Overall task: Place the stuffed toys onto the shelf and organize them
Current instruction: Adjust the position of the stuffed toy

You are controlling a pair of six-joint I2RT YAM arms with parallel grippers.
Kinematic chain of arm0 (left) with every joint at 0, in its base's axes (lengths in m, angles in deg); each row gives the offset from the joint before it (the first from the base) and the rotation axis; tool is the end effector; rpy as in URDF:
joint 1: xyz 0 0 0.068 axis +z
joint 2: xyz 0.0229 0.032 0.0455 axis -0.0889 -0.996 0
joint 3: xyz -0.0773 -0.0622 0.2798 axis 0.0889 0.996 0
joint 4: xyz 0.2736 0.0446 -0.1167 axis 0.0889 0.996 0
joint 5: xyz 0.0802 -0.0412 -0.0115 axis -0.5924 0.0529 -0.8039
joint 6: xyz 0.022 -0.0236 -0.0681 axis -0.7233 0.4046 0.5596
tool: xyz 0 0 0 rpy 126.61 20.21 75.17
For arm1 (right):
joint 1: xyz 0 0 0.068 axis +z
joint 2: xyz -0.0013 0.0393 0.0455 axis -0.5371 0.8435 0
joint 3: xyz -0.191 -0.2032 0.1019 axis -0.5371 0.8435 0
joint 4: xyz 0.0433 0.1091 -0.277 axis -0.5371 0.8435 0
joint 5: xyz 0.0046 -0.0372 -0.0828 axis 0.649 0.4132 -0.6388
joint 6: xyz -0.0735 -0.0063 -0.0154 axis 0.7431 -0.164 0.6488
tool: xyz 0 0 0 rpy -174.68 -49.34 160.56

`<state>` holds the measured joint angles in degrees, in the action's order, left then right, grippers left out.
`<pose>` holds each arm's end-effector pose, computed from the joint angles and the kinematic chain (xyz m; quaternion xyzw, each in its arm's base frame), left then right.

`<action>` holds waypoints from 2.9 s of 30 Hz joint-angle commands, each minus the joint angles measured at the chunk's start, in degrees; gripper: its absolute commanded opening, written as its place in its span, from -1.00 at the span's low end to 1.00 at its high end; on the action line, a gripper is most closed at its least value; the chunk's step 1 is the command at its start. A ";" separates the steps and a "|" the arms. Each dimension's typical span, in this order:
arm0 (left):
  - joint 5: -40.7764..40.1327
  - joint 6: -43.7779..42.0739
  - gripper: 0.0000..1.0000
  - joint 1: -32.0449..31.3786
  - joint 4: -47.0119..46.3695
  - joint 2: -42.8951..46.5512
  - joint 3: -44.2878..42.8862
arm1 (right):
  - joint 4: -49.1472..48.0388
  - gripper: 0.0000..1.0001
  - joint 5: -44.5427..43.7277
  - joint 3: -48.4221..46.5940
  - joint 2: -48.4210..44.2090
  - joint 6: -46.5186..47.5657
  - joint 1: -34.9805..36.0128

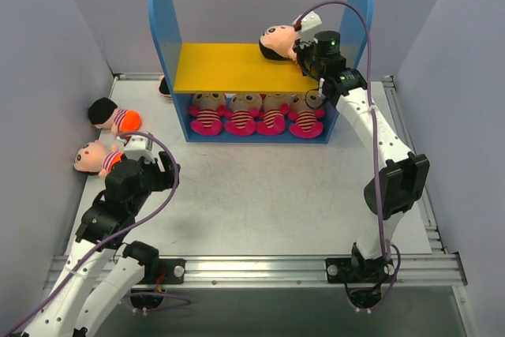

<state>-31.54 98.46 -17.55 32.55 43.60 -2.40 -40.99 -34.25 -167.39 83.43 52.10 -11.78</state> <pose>0.1629 -0.0540 0.3256 -0.0301 0.8311 -0.1155 0.5432 0.4804 0.1795 0.4477 -0.2135 0.7042 0.0247 0.6767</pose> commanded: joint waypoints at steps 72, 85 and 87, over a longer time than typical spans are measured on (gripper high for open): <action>1.73 -0.57 0.52 0.77 -2.54 0.26 -0.04 | 5.40 -0.07 -10.75 1.66 -13.84 -11.56 2.58; 2.08 -0.57 0.52 0.86 -2.62 0.08 0.05 | 0.66 -0.15 -13.30 4.81 -7.51 -10.59 1.79; 1.99 -0.66 0.53 0.86 -2.62 0.17 -0.04 | 0.92 -0.15 -12.50 5.17 -6.80 -10.94 1.79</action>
<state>-30.04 98.46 -17.16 32.45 43.63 -2.20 -37.84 -46.49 -162.80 75.93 40.58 -9.61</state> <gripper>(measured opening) 0.762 0.428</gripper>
